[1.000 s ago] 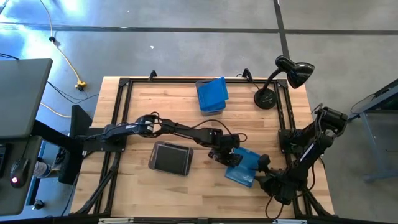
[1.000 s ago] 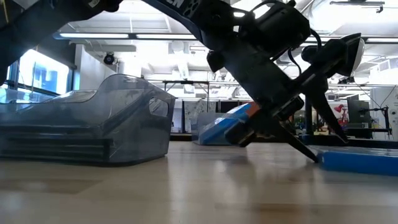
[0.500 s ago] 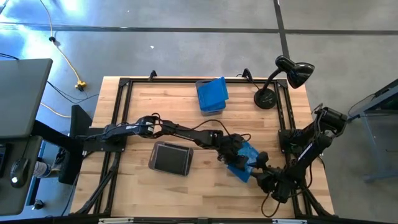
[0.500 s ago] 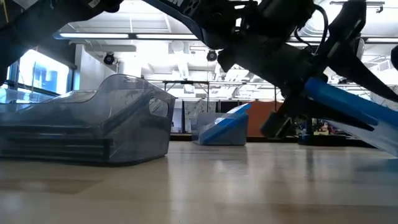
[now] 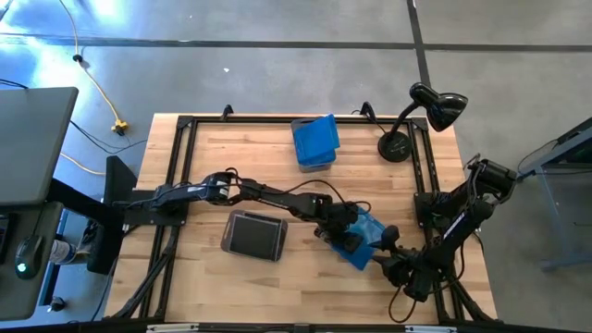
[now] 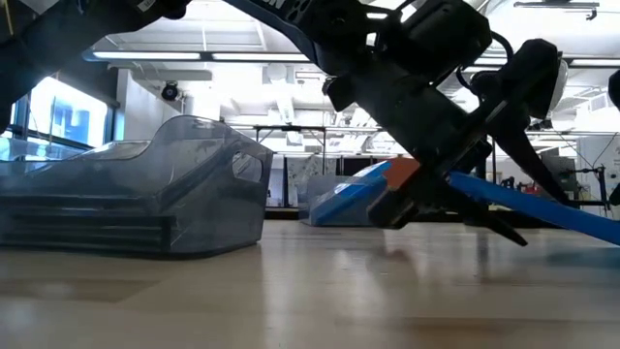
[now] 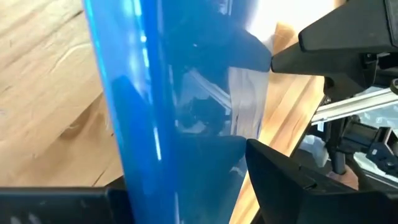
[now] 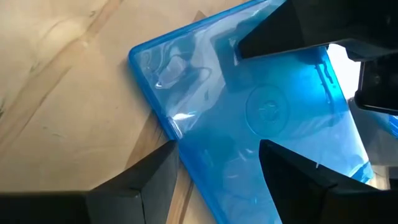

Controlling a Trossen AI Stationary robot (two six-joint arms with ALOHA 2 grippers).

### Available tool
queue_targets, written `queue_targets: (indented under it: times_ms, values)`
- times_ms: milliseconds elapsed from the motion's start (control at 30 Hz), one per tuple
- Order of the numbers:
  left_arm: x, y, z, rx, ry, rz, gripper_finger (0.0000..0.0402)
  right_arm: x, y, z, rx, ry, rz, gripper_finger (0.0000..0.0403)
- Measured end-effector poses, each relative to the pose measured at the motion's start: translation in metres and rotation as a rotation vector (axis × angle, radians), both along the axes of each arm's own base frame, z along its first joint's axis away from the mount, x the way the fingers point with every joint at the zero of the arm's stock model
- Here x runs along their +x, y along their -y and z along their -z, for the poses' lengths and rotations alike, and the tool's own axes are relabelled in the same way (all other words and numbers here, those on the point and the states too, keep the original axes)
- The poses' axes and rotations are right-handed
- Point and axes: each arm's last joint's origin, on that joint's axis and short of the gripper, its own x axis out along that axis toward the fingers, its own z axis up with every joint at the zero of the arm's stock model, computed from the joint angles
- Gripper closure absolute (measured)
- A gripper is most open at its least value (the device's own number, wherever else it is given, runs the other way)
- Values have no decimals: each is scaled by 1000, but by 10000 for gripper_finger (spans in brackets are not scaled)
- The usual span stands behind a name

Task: Pick & place jewel cases by type
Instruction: Put the blue CD case into the top black bin

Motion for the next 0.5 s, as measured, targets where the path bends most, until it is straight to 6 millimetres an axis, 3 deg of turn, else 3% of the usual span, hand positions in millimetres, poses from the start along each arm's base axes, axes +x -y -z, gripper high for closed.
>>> queue_targets:
  times_ms: [267,500]
  values:
    - [0,0,0,27,27,40,237,0,0,0,-3,5,0,183]
    - [0,0,-3,8,37,61,292,-1,0,-9,48,-3,-7,183]
